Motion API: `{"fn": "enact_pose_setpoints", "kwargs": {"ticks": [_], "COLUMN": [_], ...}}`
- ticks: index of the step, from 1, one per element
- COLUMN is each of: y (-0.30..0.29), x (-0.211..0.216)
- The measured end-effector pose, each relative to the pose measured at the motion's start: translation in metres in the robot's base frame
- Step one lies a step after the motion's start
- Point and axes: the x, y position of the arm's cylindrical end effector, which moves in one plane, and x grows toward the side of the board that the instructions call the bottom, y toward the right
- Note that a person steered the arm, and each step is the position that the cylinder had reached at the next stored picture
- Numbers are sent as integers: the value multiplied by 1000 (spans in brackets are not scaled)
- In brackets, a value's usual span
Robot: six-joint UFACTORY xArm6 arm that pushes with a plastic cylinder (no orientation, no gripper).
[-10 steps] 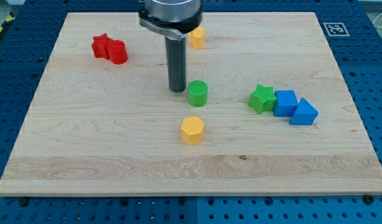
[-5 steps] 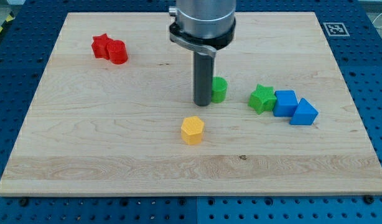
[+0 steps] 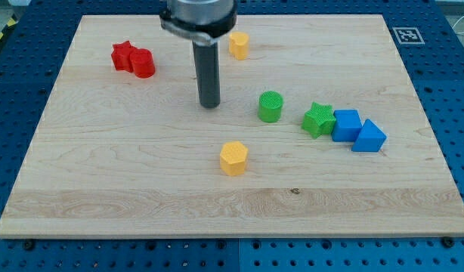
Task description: Slide green circle towards green star
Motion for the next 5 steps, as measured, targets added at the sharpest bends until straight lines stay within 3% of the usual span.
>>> {"fn": "enact_pose_setpoints", "kwargs": {"ticks": [2,5], "y": [28,119], "x": [-58,14]}}
